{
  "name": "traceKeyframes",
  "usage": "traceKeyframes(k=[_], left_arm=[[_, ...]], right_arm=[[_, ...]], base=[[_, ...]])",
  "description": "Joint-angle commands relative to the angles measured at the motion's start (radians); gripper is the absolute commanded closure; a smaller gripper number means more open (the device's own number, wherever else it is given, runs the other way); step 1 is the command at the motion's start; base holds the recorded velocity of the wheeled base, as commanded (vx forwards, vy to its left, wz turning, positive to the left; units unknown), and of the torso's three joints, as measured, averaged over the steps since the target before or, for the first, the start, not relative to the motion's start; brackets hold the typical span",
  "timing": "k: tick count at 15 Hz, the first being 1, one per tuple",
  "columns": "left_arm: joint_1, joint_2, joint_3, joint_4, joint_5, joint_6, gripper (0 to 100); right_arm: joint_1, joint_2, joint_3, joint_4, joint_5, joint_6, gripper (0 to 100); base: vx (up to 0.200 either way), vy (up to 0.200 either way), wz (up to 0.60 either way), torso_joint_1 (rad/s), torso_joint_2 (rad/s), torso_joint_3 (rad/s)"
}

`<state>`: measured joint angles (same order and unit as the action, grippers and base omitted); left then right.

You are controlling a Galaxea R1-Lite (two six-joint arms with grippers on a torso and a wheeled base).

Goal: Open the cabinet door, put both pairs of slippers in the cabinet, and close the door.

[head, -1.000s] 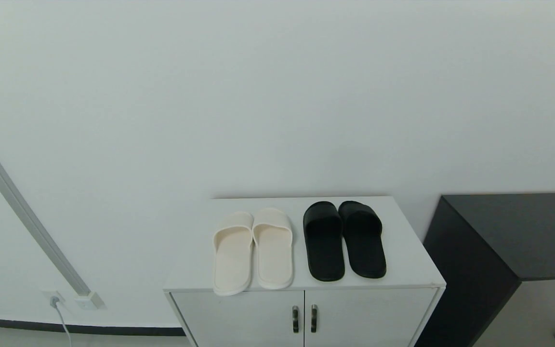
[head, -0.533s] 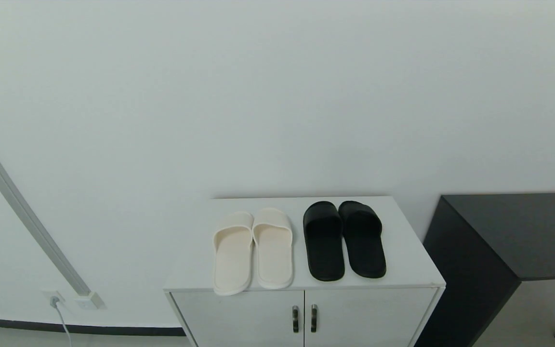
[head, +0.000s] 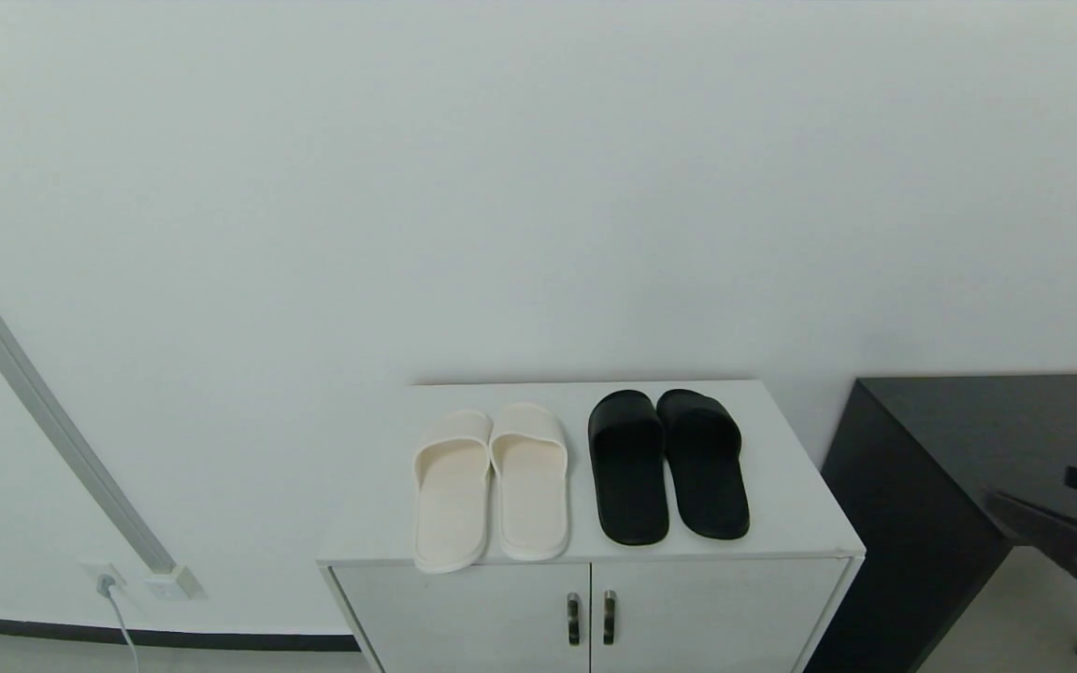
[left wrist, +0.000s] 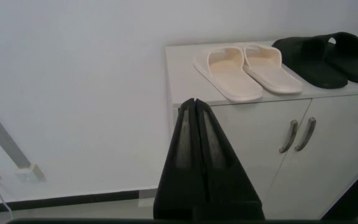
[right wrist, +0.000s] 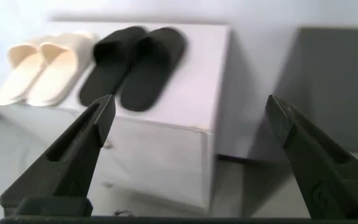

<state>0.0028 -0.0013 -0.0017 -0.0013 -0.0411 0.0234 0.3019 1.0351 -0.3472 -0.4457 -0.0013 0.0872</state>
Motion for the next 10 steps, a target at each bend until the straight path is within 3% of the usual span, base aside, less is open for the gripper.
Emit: traceKeyframes(k=[1,7,10], left_arm=[[0.000,0.001,0.000,0.000,0.000,0.000,100],[0.000,0.001,0.000,0.000,0.000,0.000,100],[0.000,0.001,0.000,0.000,0.000,0.000,100]], right_arm=[[0.152,0.203,-0.113,-0.014,-0.082,0.028,0],[0.393,0.454,-0.246,-0.034,-0.301,0.166,0],[0.419,0.606,-0.274,-0.151,-0.404,0.198,0]], base=[[0.000,0.000,0.00,0.000,0.00,0.000],[0.000,0.000,0.00,0.000,0.00,0.000],[0.000,0.000,0.00,0.000,0.00,0.000]])
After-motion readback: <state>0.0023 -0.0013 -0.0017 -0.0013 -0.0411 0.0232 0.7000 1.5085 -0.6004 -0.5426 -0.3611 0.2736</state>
